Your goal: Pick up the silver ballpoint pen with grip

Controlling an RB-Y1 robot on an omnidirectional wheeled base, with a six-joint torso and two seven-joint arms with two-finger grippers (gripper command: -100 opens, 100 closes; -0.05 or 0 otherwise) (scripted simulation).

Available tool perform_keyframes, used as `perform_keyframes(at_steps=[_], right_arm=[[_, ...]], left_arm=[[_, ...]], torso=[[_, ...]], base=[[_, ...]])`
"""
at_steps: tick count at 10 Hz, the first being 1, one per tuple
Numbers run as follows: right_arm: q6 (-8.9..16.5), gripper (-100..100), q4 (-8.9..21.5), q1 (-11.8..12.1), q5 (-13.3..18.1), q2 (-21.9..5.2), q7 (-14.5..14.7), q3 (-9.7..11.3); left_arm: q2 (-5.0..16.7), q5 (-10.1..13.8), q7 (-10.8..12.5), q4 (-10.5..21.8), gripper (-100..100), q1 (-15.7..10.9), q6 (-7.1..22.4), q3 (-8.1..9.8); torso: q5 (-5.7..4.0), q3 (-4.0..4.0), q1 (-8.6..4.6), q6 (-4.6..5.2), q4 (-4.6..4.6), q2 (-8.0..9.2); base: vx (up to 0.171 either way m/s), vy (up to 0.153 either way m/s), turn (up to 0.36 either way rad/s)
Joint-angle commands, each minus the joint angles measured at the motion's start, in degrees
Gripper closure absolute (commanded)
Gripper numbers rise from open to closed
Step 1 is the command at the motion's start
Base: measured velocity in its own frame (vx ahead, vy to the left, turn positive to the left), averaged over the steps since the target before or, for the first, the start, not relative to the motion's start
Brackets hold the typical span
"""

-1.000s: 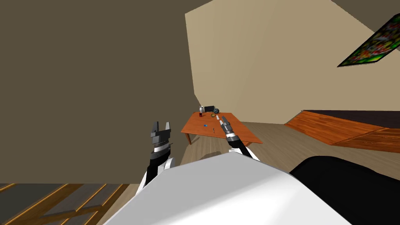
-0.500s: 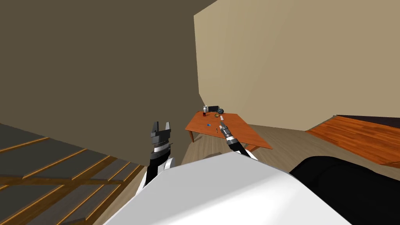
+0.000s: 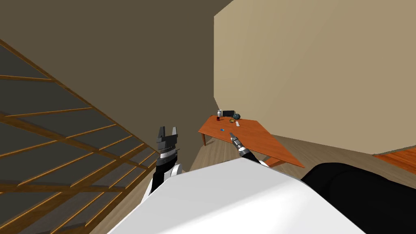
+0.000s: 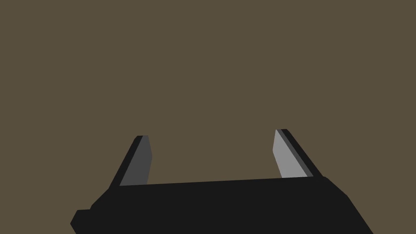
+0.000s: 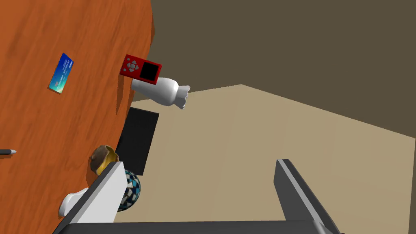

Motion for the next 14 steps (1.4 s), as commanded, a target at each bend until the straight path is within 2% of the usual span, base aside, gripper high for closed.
perform_keyframes(at_steps=[1, 2, 3, 4, 5, 6, 7, 8, 9, 10, 11, 12, 13, 14], right_arm=[[-0.17, -100, 2.86, -0.03, -0.43, -1.13, -0.13, -0.02], [-0.17, -100, 3.43, -0.03, -0.43, -1.13, -0.13, -0.02], [0.95, -100, 5.25, 0.59, -1.07, -2.81, -0.11, 0.09], [0.95, -100, 6.20, 0.59, -1.07, -2.81, -0.11, 0.09], [2.07, -100, 8.40, 1.21, -1.71, -4.48, -0.08, 0.22], [2.07, -100, 9.01, 1.21, -1.71, -4.48, -0.08, 0.22], [3.16, -100, 10.71, 1.81, -2.34, -6.13, -0.06, 0.38], [3.16, -100, 11.83, 1.81, -2.34, -6.13, -0.06, 0.38], [4.23, -100, 13.89, 2.38, -2.96, -7.76, -0.04, 0.56], [4.23, -100, 14.64, 2.38, -2.96, -7.76, -0.04, 0.56], [5.26, -100, 16.10, 2.92, -3.56, -9.36, -0.03, 0.78], [5.26, -100, 17.44, 2.92, -3.56, -9.36, -0.03, 0.78], [6.25, -100, 19.29, 3.43, -4.15, -10.93, -0.02, 1.03], [6.25, -100, 20.22, 3.43, -4.15, -10.93, -0.02, 1.03]], left_arm=[[0.00, 0.00, 0.00, 0.00, 0, 0.00, 0.00, 0.00], [0.00, 0.00, 0.00, 0.00, 0, 0.01, 0.00, 0.01], [0.00, 0.00, 0.00, 0.00, 0, 0.01, 0.00, 0.01], [0.00, 0.00, 0.00, 0.00, 0, 0.00, 0.00, 0.00], [0.00, 0.00, 0.00, 0.00, 0, 0.00, 0.00, 0.00], [0.00, 0.00, 0.00, 0.00, 0, 0.00, 0.00, 0.00], [0.00, 0.00, 0.00, 0.00, 0, 0.01, 0.00, 0.01], [0.00, 0.00, 0.00, 0.00, 0, 0.00, 0.00, 0.00], [0.00, 0.00, 0.00, 0.00, 0, 0.01, 0.00, 0.01], [0.00, 0.00, 0.00, 0.00, 0, 0.00, 0.00, 0.00], [0.00, 0.00, 0.00, 0.00, 0, 0.01, 0.00, 0.01], [0.00, 0.00, 0.00, 0.00, 0, 0.01, 0.00, 0.00], [0.00, 0.00, 0.00, 0.00, 0, 0.01, 0.00, 0.01], [0.00, 0.00, 0.00, 0.00, 0, 0.01, 0.00, 0.01]], torso=[[0.00, 0.00, 0.00, 0.00, 0.00, 0.00], [0.00, -0.02, -0.01, 0.05, -0.01, -0.03], [-0.01, -0.02, -0.08, 0.04, -0.01, -0.03], [-0.01, 0.02, -0.05, 0.00, 0.00, 0.04], [0.00, 0.03, -0.01, 0.03, 0.01, 0.06], [0.01, 0.04, 0.02, 0.00, 0.02, 0.07], [0.01, 0.04, 0.03, 0.05, 0.02, 0.08], [0.02, 0.02, 0.05, 0.01, 0.01, 0.03], [0.01, 0.02, 0.01, 0.04, 0.01, 0.04], [0.02, 0.02, 0.03, 0.02, 0.01, 0.03], [0.00, -0.01, -0.02, 0.05, 0.00, -0.02], [0.01, 0.01, 0.02, 0.02, 0.00, 0.01], [0.01, -0.01, -0.02, 0.05, 0.00, -0.02], [0.00, -0.01, -0.02, 0.02, 0.00, -0.02]], base=[[-0.003, 0.032, 0.112], [-0.009, 0.009, -0.010], [-0.041, 0.026, 0.234], [-0.038, 0.032, 0.200], [-0.042, 0.044, 0.277], [-0.038, 0.043, 0.141], [-0.023, 0.058, 0.253], [-0.023, 0.039, 0.140], [-0.024, 0.050, 0.241], [-0.001, 0.032, 0.131], [-0.024, 0.047, 0.226], [-0.004, 0.035, 0.131], [-0.009, 0.039, 0.277], [-0.008, 0.030, 0.131]])
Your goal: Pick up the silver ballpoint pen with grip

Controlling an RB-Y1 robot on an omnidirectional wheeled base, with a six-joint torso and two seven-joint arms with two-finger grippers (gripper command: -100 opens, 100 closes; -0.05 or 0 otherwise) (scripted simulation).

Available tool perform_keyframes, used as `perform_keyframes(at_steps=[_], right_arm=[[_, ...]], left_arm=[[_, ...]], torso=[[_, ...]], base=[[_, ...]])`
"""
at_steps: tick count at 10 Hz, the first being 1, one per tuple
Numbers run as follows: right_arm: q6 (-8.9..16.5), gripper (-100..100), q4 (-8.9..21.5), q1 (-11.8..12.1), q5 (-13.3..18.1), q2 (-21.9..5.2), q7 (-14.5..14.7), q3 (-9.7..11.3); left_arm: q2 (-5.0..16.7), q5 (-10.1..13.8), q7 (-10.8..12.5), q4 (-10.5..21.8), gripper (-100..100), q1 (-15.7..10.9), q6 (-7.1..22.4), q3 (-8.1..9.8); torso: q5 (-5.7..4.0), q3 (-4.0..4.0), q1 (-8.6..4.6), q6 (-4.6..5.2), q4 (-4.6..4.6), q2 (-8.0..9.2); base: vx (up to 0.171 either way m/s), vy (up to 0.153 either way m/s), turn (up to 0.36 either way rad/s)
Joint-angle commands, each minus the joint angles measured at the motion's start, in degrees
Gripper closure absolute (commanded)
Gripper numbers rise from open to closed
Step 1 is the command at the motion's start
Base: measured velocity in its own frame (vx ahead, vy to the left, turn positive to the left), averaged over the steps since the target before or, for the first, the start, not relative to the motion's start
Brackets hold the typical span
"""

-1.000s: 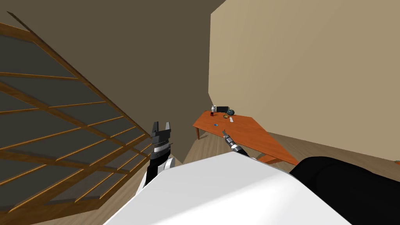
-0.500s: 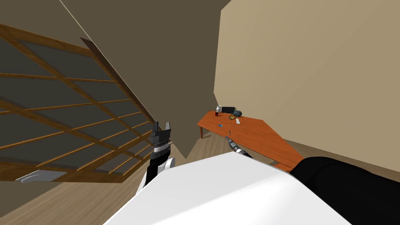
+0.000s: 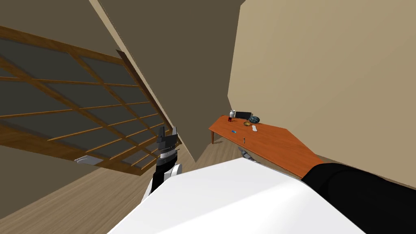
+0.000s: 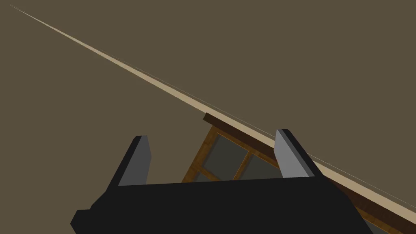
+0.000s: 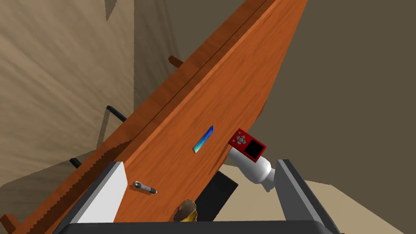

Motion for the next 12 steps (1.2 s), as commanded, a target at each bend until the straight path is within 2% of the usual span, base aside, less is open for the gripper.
perform_keyframes(at_steps=[1, 2, 3, 4, 5, 6, 8, 9, 11, 12], right_arm=[[1.40, -100, 2.86, 0.47, -0.70, -1.87, -0.05, 0.28], [1.40, -100, 3.31, 0.47, -0.70, -1.87, -0.05, 0.28], [2.28, -100, 5.70, 0.90, -1.24, -3.35, -0.05, 0.59], [2.28, -100, 6.03, 0.90, -1.24, -3.35, -0.05, 0.59], [3.10, -100, 8.22, 1.28, -1.74, -4.78, -0.05, 0.93], [3.10, -100, 8.71, 1.28, -1.74, -4.78, -0.05, 0.93], [4.54, -100, 12.97, 1.88, -2.67, -7.43, -0.07, 1.72], [4.54, -100, 13.90, 1.88, -2.67, -7.43, -0.07, 1.72], [5.73, -100, 18.08, 2.26, -3.48, -9.82, -0.11, 2.65], [5.73, -100, 18.40, 2.26, -3.48, -9.82, -0.11, 2.65]], left_arm=[[0.00, 0.00, 0.00, 0.00, 0, 0.00, 0.00, 0.00], [0.00, 0.00, 0.00, 0.00, 0, -0.01, 0.00, -0.01], [0.00, 0.00, 0.00, 0.00, 0, 0.00, 0.00, 0.00], [0.00, 0.00, 0.00, 0.00, 0, 0.00, 0.00, 0.00], [0.00, 0.00, 0.00, 0.00, 0, 0.00, 0.00, 0.00], [0.00, 0.00, 0.00, 0.00, 0, 0.00, 0.00, 0.00], [0.00, 0.00, 0.00, 0.00, 0, 0.00, 0.00, 0.00], [0.00, 0.00, 0.00, 0.00, 0, 0.00, 0.00, 0.00], [0.00, 0.00, 0.00, 0.00, 0, 0.01, 0.00, 0.00], [0.01, 0.00, 0.00, 0.00, 0, 0.01, 0.00, 0.00]], torso=[[0.00, 0.00, 0.00, 0.00, 0.00, 0.00], [0.01, -0.02, 0.02, -0.03, -0.01, -0.04], [0.00, -0.03, 0.00, 0.00, -0.01, -0.05], [0.00, -0.04, 0.03, -0.03, -0.01, -0.08], [0.00, -0.05, -0.02, 0.00, -0.02, -0.08], [-0.01, -0.05, -0.01, -0.02, -0.02, -0.08], [0.00, -0.06, -0.03, -0.02, -0.02, -0.10], [0.00, -0.09, -0.04, -0.04, -0.03, -0.16], [-0.02, -0.12, -0.12, -0.02, -0.04, -0.20], [-0.02, -0.16, -0.11, -0.02, -0.06, -0.29]], base=[[0.010, 0.041, 0.232], [0.006, 0.029, 0.119], [0.016, 0.040, 0.218], [0.014, 0.028, 0.105], [0.017, 0.026, 0.202], [0.013, 0.021, 0.125], [0.033, 0.028, 0.253], [0.042, 0.007, 0.090], [0.067, 0.003, 0.184], [0.077, -0.001, 0.089]])
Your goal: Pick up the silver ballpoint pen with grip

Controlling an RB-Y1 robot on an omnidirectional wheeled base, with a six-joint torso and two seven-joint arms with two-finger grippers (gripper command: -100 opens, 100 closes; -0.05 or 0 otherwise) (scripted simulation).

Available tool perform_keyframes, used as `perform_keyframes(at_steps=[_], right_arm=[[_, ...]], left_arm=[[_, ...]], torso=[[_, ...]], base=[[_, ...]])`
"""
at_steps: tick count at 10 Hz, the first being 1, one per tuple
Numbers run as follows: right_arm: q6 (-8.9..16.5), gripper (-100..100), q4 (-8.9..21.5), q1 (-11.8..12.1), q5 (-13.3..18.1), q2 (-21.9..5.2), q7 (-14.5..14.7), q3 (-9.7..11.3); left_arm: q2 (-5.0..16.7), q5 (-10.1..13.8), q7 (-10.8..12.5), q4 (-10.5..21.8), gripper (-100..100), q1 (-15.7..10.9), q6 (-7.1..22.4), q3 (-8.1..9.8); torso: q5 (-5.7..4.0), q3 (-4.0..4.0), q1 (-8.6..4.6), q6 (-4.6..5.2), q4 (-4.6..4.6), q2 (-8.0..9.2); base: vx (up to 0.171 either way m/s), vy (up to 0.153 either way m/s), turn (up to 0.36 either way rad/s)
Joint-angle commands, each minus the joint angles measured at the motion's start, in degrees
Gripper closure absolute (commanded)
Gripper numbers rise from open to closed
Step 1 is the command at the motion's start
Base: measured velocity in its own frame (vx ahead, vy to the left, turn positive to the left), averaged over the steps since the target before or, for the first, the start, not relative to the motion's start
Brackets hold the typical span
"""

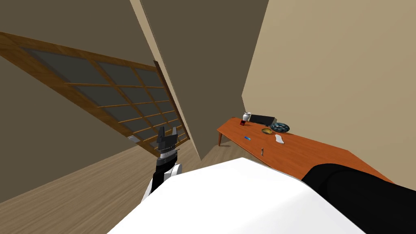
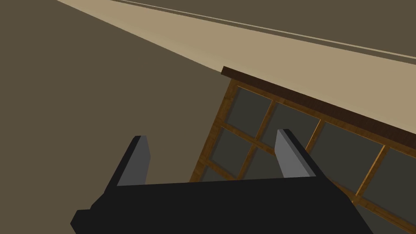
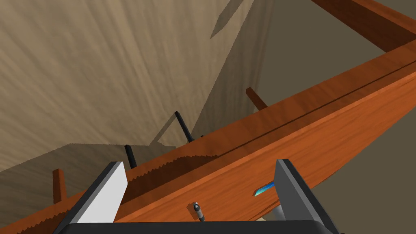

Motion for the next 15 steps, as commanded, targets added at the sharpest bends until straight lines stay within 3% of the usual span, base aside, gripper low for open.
perform_keyframes(at_steps=[1, 5, 9, 13, 15], right_arm=[[-0.70, -100, 2.12, -0.33, -0.05, -0.09, -0.04, 0.37], [0.68, -100, 8.02, -0.12, -1.06, -3.04, -0.14, 1.95], [1.95, -100, 16.41, -0.27, -2.08, -5.54, -0.33, 4.03], [2.40, -100, 19.80, -0.55, -2.49, -6.34, -0.45, 5.02], [2.93, -100, 23.58, -1.16, -3.00, -7.20, -0.64, 6.42]], left_arm=[[0.00, 0.00, 0.00, 0.00, 0, 0.00, 0.00, 0.00], [0.00, 0.00, 0.00, 0.00, 0, 0.00, 0.00, 0.00], [0.01, 0.00, 0.00, 0.00, 0, 0.01, 0.00, 0.01], [0.01, 0.00, 0.00, 0.00, 0, 0.01, 0.00, 0.01], [0.01, 0.00, 0.00, 0.00, 0, 0.00, 0.00, 0.01]], torso=[[0.00, 0.00, 0.00, 0.00, 0.00, 0.00], [-0.01, 0.03, -0.03, -0.02, 0.02, 0.05], [-0.05, -0.15, -0.27, -0.02, -0.06, -0.25], [-0.05, -0.11, -0.21, -0.02, -0.04, -0.20], [-0.06, -0.07, -0.33, -0.03, -0.02, -0.13]], base=[[0.036, -0.003, -0.022], [0.067, -0.015, 0.139], [0.145, -0.070, 0.147], [0.102, -0.060, 0.082], [0.121, -0.123, 0.170]])
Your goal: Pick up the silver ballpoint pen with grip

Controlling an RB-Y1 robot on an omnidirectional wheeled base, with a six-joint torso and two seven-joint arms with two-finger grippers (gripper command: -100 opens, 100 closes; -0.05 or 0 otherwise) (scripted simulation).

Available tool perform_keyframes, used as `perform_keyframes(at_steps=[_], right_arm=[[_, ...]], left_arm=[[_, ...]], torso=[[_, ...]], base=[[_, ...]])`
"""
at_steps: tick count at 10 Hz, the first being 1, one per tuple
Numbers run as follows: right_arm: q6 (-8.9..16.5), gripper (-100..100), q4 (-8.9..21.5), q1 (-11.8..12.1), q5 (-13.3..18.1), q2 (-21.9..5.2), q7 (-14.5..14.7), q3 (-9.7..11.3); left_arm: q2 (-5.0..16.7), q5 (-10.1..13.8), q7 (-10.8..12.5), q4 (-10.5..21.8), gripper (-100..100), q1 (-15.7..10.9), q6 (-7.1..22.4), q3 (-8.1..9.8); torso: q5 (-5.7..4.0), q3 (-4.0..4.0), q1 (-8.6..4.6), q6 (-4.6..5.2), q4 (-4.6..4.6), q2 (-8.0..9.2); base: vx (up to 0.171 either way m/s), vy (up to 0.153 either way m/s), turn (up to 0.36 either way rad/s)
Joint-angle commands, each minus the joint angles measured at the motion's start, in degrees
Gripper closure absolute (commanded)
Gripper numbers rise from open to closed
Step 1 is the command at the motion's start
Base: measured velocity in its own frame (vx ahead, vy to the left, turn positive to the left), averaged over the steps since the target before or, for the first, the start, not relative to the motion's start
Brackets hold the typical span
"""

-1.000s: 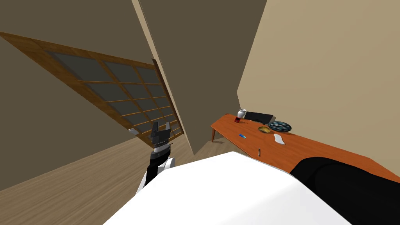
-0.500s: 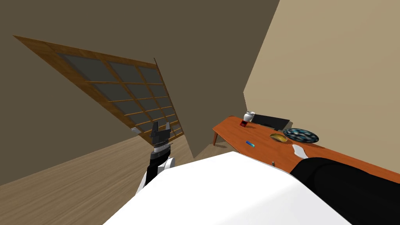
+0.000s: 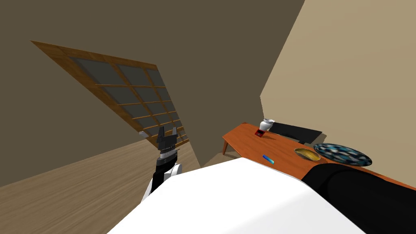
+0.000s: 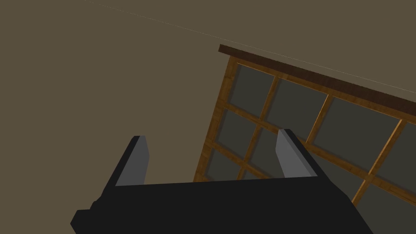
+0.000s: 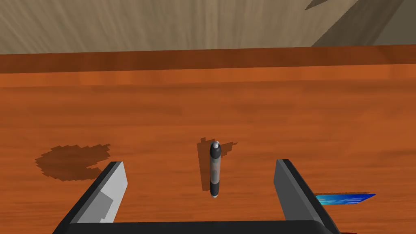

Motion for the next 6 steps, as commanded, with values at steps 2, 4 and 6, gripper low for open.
perform_keyframes(at_steps=[2, 4, 6], right_arm=[[0.83, -100, 2.72, -0.35, -0.46, -0.72, -0.20, 1.06], [0.60, 0, 2.61, -0.46, -0.36, -0.56, -0.14, 0.95], [0.55, -100, 5.04, -2.54, 0.97, 1.39, 0.18, 0.48]], left_arm=[[0.00, 0.00, 0.00, 0.00, 0, 0.00, 0.00, 0.00], [-0.01, 0.00, 0.00, 0.00, 0, 0.00, 0.00, 0.00], [-0.01, 0.00, 0.00, -0.01, 0, -0.01, -0.01, 0.00]], torso=[[-0.02, -0.03, -0.05, 0.00, -0.01, -0.05], [0.04, 0.11, 0.32, 0.05, 0.03, 0.22], [0.08, 0.27, 0.42, 0.07, 0.09, 0.49]], base=[[0.133, -0.132, 0.130], [0.029, -0.029, 0.011], [-0.023, -0.043, 0.034]])
